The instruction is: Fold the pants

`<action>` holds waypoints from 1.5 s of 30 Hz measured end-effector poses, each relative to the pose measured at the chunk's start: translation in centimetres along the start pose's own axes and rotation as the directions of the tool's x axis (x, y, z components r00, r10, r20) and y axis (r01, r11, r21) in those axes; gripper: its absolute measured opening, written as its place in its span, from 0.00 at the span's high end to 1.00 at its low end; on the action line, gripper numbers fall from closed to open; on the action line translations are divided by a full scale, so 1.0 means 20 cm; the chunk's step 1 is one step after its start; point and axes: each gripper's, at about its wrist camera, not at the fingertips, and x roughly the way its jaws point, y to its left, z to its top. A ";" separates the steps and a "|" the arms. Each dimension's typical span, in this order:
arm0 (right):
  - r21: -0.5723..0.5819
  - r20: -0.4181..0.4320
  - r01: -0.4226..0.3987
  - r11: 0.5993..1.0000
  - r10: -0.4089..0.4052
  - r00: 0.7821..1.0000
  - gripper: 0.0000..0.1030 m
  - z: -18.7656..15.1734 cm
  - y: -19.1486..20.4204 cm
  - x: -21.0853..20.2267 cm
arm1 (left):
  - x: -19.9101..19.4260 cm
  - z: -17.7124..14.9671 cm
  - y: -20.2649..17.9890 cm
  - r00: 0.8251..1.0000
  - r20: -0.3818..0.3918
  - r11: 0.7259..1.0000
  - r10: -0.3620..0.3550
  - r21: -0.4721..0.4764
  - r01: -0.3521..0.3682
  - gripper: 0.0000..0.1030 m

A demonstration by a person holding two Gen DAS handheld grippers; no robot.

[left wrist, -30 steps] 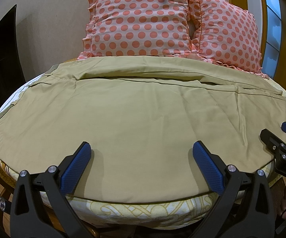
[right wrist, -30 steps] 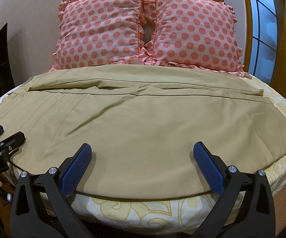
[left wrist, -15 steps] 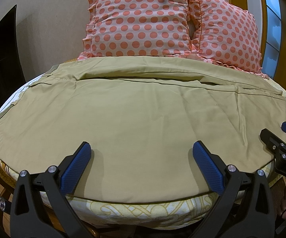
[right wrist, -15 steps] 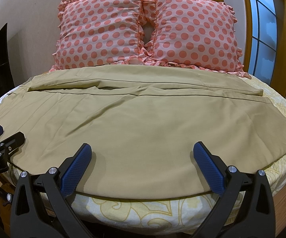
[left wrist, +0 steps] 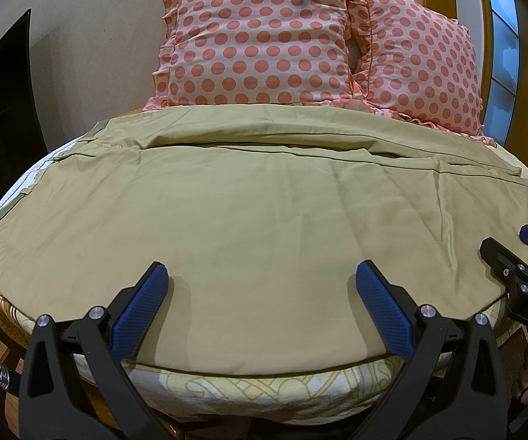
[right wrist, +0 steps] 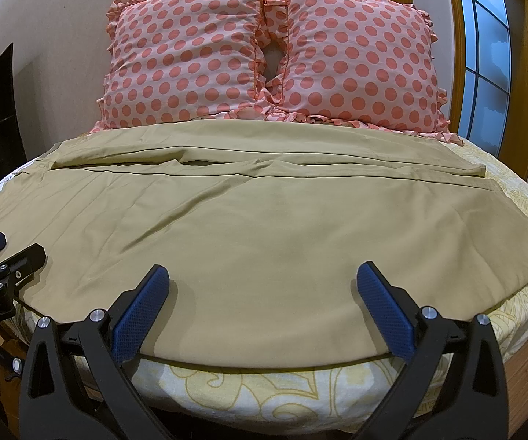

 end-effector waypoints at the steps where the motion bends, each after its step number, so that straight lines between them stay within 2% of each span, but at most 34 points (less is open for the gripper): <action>1: 0.001 0.000 0.000 1.000 0.000 1.000 0.01 0.00 0.00 0.00 | 0.00 0.00 0.00 1.000 0.000 1.000 0.000 0.000 0.000 0.02; 12: -0.016 -0.009 -0.022 1.000 0.021 1.000 0.01 0.00 0.00 -0.01 | -0.01 0.01 0.00 1.000 -0.009 1.000 -0.008 0.006 0.008 0.02; 16: -0.030 -0.077 -0.072 0.997 0.069 0.995 0.01 0.06 -0.04 0.02 | 0.02 0.06 0.01 0.999 -0.048 1.000 -0.021 0.015 0.022 0.02; 17: -0.013 -0.109 -0.094 0.995 0.092 0.990 0.01 0.11 -0.08 0.03 | 0.01 0.04 0.01 0.998 -0.052 1.000 -0.022 0.014 0.023 0.02; 19: 0.025 -0.097 -0.101 0.995 0.103 0.990 0.01 0.21 -0.18 0.02 | 0.02 0.08 0.05 0.997 -0.070 1.000 -0.018 0.010 0.018 0.02; 22: 0.122 -0.050 -0.033 0.992 0.040 0.998 0.01 0.51 -0.43 0.07 | 0.01 0.18 0.10 0.999 -0.042 1.000 0.006 -0.005 -0.006 0.02; 25: 0.254 -0.129 0.092 0.963 -0.061 0.990 0.01 0.80 -0.72 0.34 | 0.01 0.30 0.13 1.000 -0.008 0.999 0.028 -0.018 -0.029 0.02; 26: 0.306 -0.180 0.146 0.941 -0.093 0.979 0.01 0.89 -0.83 0.50 | 0.01 0.32 0.13 0.999 -0.001 0.999 0.036 -0.016 -0.036 0.02; 28: 0.379 -0.261 0.239 0.894 -0.144 0.955 0.15 0.99 -1.01 0.75 | 0.03 0.38 0.13 0.999 0.011 0.999 0.050 -0.009 -0.050 0.02; 29: 0.407 -0.316 0.307 0.860 -0.183 0.931 0.27 1.04 -1.10 0.89 | 0.03 0.40 0.14 0.998 0.014 0.999 0.053 -0.008 -0.053 0.02; 32: 0.492 -0.414 0.416 0.765 -0.215 0.885 0.30 1.09 -1.30 1.19 | 0.06 0.43 0.14 0.998 0.018 0.998 0.058 -0.009 -0.058 0.02; 35: 0.520 -0.458 0.499 0.693 -0.267 0.848 0.30 1.11 -1.39 1.37 | 0.09 0.45 0.16 0.997 0.018 0.997 0.073 -0.008 -0.073 0.02; 37: 0.488 -0.494 0.545 0.682 -0.299 0.816 0.31 1.12 -1.42 1.45 | 0.12 0.46 0.17 0.997 0.011 0.997 0.079 -0.005 -0.079 0.02; 38: 0.413 -0.506 0.594 0.691 -0.368 0.780 0.33 1.12 -1.40 1.49 | 0.13 0.47 0.17 0.997 0.008 0.997 0.081 -0.003 -0.081 0.02; 39: 0.376 -0.500 0.608 0.699 -0.399 0.769 0.36 1.12 -1.39 1.51 | 0.14 0.47 0.17 0.996 0.003 0.996 0.085 -0.001 -0.085 0.02; 40: 0.375 -0.486 0.600 0.707 -0.401 0.776 0.39 1.11 -1.39 1.51 | 0.15 0.47 0.18 0.996 -0.002 0.996 0.089 0.000 -0.089 0.02; 41: 0.390 -0.457 0.577 0.718 -0.393 0.798 0.48 1.09 -1.39 1.48 | 0.16 0.47 0.18 0.996 -0.003 0.996 0.091 0.000 -0.091 0.02; 42: 0.390 -0.443 0.564 0.728 -0.389 0.808 0.68 1.08 -1.37 1.46 | 0.16 0.48 0.19 0.996 -0.001 0.996 0.092 -0.003 -0.092 0.02; 43: 0.392 -0.423 0.550 0.737 -0.387 0.819 0.74 1.05 -1.38 1.43 | 0.16 0.48 0.20 0.996 0.002 0.996 0.092 -0.010 -0.092 0.02; 45: 0.447 -0.367 0.483 0.753 -0.338 0.867 0.88 0.98 -1.43 1.35 | 0.15 0.49 0.21 0.996 0.008 0.996 0.089 -0.022 -0.089 0.02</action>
